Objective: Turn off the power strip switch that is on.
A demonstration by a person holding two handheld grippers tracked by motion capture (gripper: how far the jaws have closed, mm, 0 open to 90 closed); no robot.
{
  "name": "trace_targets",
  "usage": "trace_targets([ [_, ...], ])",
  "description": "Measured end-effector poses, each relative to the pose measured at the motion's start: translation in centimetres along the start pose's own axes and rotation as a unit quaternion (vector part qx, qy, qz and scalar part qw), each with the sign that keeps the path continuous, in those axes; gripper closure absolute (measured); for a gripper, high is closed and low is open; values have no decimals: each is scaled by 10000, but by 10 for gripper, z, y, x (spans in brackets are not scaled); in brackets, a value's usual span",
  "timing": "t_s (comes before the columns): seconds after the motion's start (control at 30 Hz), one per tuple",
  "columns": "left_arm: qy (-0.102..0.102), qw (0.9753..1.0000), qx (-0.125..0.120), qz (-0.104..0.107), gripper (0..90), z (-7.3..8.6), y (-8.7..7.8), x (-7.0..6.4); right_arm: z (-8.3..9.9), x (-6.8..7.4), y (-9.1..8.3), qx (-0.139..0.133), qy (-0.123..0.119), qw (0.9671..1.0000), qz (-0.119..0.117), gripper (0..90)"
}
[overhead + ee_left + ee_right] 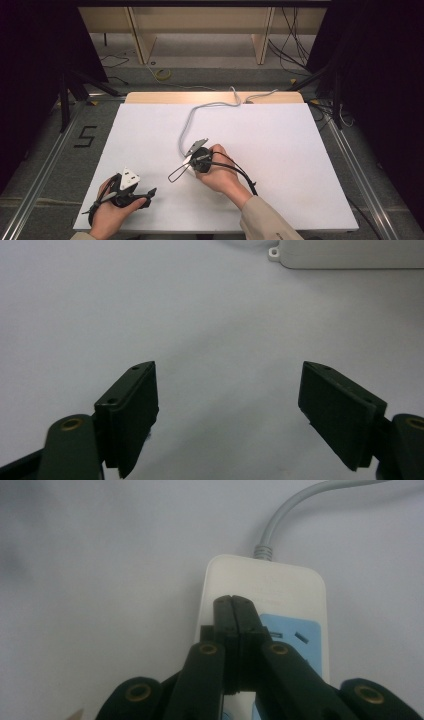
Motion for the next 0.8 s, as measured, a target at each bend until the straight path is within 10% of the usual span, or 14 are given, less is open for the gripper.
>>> trace_targets([
  [0.37, -9, 10000, 15, 14, 237, 0, 0, 1, -1, -13, -25, -493, 252, 9985, 50, 891],
  [0.8, -58, 10000, -10, 12, 238, 1, 0, 0, 41, -36, -54, -664, 663, 9955, 155, 780],
])
Point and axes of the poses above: each handheld gripper's, and its own axes: y roughly forward along the jaws, z roughly out of its underside, x roughly to its left, the point moved 3 cm from there along y, roughly forward along the jaws, and after that the axes turned 7 degrees about z, right-handed, at the moved point
